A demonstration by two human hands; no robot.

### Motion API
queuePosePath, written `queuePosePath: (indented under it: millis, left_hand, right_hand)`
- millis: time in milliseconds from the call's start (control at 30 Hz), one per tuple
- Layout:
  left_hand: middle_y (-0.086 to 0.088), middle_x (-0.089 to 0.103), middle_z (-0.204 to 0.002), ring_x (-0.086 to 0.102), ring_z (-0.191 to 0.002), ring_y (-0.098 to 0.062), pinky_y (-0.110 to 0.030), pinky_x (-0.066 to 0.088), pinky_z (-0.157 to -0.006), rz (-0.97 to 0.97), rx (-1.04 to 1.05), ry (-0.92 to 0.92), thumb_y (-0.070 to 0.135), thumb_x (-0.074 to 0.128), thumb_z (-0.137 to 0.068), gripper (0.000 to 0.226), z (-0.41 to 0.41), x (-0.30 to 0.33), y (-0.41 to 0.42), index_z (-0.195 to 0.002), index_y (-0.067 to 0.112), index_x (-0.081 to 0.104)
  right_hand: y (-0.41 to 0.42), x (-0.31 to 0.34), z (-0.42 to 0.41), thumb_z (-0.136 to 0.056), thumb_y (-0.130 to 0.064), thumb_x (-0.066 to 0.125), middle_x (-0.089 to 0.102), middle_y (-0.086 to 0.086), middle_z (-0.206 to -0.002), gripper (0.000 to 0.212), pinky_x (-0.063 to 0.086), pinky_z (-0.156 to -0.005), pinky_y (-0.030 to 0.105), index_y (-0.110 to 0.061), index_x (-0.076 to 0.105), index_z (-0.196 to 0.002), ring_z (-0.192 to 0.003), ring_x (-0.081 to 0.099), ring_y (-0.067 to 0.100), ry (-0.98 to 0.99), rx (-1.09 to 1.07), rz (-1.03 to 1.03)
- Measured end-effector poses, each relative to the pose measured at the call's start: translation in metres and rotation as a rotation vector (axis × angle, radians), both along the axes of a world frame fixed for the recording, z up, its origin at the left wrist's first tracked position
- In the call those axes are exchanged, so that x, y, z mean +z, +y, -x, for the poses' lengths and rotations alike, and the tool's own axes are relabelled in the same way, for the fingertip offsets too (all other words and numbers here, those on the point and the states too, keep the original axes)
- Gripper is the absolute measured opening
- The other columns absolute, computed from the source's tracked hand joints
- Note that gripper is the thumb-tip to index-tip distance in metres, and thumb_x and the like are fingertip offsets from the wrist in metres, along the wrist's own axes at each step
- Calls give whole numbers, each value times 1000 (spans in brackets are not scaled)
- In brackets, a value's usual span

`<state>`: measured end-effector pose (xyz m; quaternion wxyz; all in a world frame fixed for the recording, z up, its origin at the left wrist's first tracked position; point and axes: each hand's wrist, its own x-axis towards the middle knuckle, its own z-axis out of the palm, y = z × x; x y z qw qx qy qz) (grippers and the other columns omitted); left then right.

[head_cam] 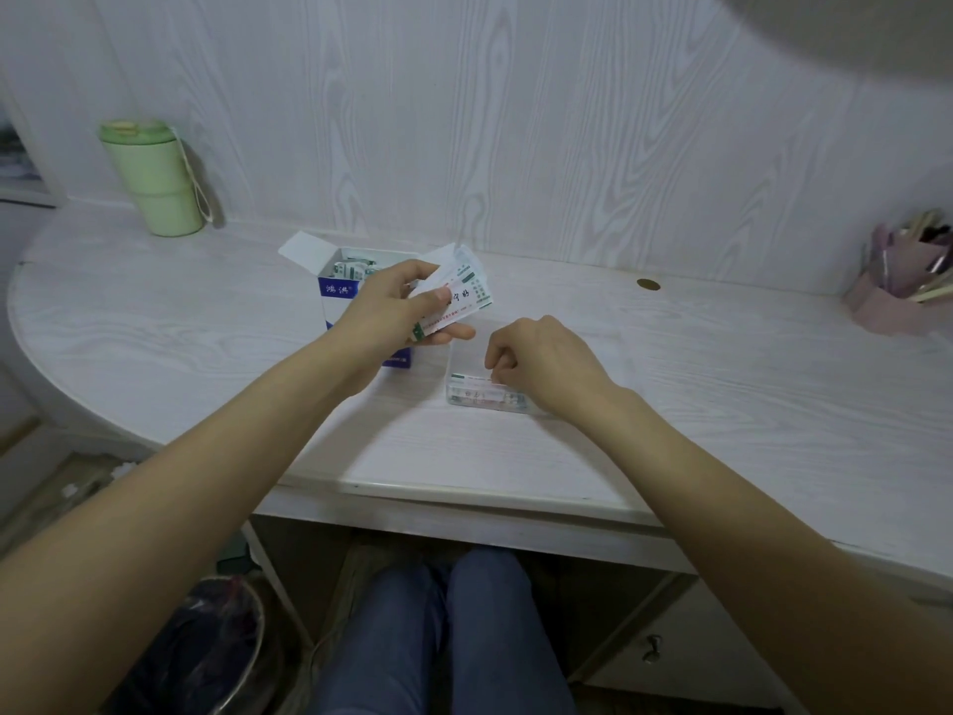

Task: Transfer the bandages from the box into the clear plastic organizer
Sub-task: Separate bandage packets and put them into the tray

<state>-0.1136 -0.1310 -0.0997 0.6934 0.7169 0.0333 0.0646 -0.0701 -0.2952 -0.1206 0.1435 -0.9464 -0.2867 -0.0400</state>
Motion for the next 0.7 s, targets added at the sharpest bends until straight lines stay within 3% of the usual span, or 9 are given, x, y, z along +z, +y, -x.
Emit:
queuePosePath:
  millis: [133, 233, 333, 400, 467, 567, 700]
  left_hand:
    - [-11, 63, -114, 72, -80, -26, -22, 59, -67, -1, -16, -12, 10, 51, -96, 18, 1, 1, 1, -113, 9, 57]
    - [-8, 65, -111, 72, -79, -25, -22, 58, -67, 13, 9, -48, 10, 52, -96, 17, 2, 0, -2, -111, 11, 57]
    - [-8, 67, -108, 72, -78, -27, -28, 59, -73, 10, 21, -89, 9, 57, -93, 16, 2, -4, -5, -109, 11, 59]
    - [-6, 70, -103, 72, -78, -27, -32, 58, -75, -9, -4, -97, 9, 61, -90, 17, 4, -5, -8, -107, 10, 60]
    - [2, 72, -94, 73, -77, -25, -30, 58, -73, -10, -37, -97, 11, 63, -89, 15, 5, -5, -11, -104, 12, 62]
    - [0, 72, -93, 72, -79, -25, -27, 59, -69, -17, -71, -93, 16, 58, -92, 11, 7, -4, -11, -102, 14, 62]
    - [-5, 69, -94, 71, -76, -16, -27, 58, -69, -141, 7, -112, 15, 60, -91, 5, 6, -5, -9, -95, 16, 63]
  right_hand:
    - [-4, -1, 0, -87, -10, 57, 70, -1, -90, 18, 47, -73, 31, -17, 69, -98, -91, 60, 20, 12, 16, -63]
    - [-6, 4, 2, -88, -10, 55, 72, -1, -89, 20, 50, -81, 31, -18, 70, -98, -87, 64, 15, -22, -40, -473]
    - [-7, 14, 5, -87, -18, 64, 71, -1, -88, 17, 54, -73, 27, -20, 66, -104, -84, 66, 12, 209, -70, -833]
    - [-7, 17, 8, -83, -18, 71, 71, 0, -82, 20, 52, -62, 21, -16, 65, -102, -74, 67, 9, 331, -43, -892]
    - [-6, 17, 9, -81, -11, 73, 69, 0, -73, 13, 49, -56, 17, -10, 67, -92, -64, 65, 7, 326, -42, -938]
    - [-5, 15, 10, -79, -10, 75, 67, 4, -67, 11, 48, -55, 17, -10, 64, -77, -56, 62, 7, 327, -77, -972]
    - [-6, 12, 11, -79, -12, 76, 68, 5, -70, 11, 49, -56, 18, -12, 65, -75, -59, 63, 8, 362, -79, -946]
